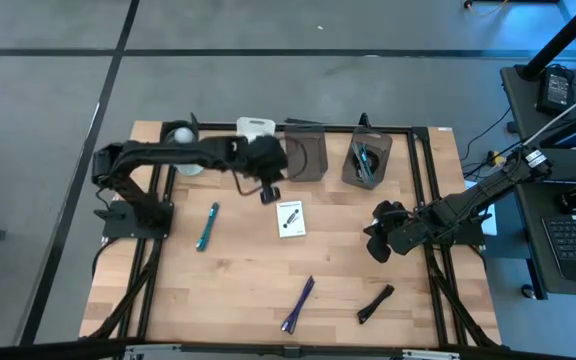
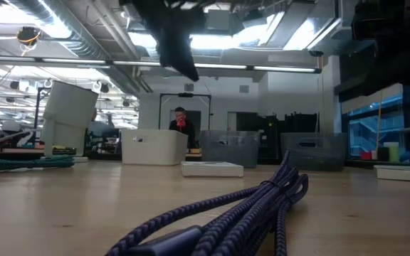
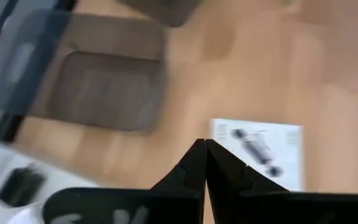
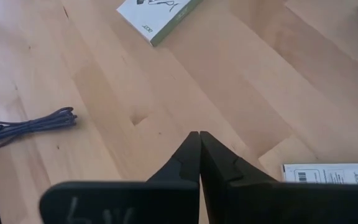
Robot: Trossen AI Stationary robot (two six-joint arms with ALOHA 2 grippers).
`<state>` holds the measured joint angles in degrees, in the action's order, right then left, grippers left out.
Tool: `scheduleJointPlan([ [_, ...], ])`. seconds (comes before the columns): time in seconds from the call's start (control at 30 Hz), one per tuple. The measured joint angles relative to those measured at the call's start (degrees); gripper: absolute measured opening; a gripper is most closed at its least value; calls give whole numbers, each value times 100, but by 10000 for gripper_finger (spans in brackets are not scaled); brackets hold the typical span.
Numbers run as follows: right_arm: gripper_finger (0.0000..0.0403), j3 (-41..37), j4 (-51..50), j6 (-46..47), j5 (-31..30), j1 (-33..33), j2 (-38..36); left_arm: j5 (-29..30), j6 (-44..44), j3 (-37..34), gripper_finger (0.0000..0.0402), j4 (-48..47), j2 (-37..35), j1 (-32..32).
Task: Pick and place items into bin
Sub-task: Adjust the right white card reader box on the table
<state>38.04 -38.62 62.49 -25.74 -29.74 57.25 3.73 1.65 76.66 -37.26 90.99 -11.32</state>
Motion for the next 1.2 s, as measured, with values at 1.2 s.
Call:
scheduleJointPlan([
  [1.2, 4, 0, -1399, 893, 983, 5, 2, 1623, 2766, 2, 2, 1501, 437, 2637],
])
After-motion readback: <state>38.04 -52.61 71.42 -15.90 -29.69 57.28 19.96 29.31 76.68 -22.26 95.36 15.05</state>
